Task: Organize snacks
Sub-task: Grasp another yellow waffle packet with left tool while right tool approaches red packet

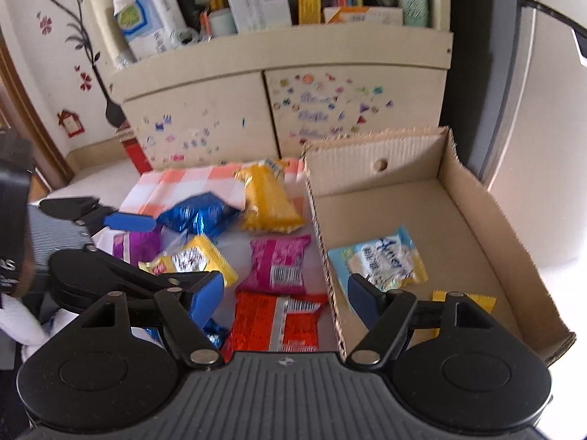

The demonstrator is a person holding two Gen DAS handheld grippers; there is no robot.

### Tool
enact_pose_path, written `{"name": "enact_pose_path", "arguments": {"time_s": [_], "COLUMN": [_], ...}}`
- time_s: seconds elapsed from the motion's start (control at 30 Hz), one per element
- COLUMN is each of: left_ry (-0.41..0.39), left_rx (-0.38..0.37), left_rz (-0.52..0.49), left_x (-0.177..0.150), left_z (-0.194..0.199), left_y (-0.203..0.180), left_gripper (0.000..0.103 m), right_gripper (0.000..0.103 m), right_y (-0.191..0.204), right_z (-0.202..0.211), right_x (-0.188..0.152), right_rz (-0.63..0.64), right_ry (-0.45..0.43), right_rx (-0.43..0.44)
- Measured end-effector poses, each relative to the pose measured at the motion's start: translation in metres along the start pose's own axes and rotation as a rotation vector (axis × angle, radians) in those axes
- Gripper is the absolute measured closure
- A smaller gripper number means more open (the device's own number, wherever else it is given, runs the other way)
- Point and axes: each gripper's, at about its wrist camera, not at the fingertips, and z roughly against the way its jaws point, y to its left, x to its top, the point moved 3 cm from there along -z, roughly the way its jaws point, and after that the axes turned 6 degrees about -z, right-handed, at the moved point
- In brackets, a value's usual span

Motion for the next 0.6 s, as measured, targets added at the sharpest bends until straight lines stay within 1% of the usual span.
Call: {"name": "enact_pose_path", "arguments": {"time_s": [0.1,0.17,0.23,0.3,0.37,0.5,0.6], "left_ry": [0.031,0.025,0.025,0.034,0.044,0.036,0.033], "left_rx": [0.032,0.027,0.014,0.009,0.006,0.016,0.02], "left_rz": [-0.049,-0.032,-0.013,-0.009,-0.004,0.021,0.056], "left_x": [-0.008,-0.012,-0.013,-0.014,-0.018,-0.024,-0.029], "left_z": [-0.013,-0.016,-0.016,-0.017,-0.016,-0.008,-0.002], "left_y": [-0.008,-0.006,-0.002,0.002,0.005,0.015,0.026], "left_gripper": [0.009,0.01,0.02,0.037,0.044,0.046,0.046], "right_gripper": [0.023,0.023,0.023,0.022,0.022,0.022,0.022], "right_y": [0.002,0.002,0.003,0.006,0.009,0.016,0.019], "right_z": [-0.002,-0.004,-0.006,-0.011,-0.015,-0.024,-0.032], "right_x": [-0.005,-0.007,-0.01,-0.013,-0.016,-0.023,-0.027], "right_rz": [0.007,0.001,-0.004,-0.001,0.004,0.014,0.019], "right_ry": [0.022,0.038,0.056,0.076,0.094,0.125,0.139], "right_rx": [0.006,0.02,0.033,0.036,0.035,0.034,0.01]}}
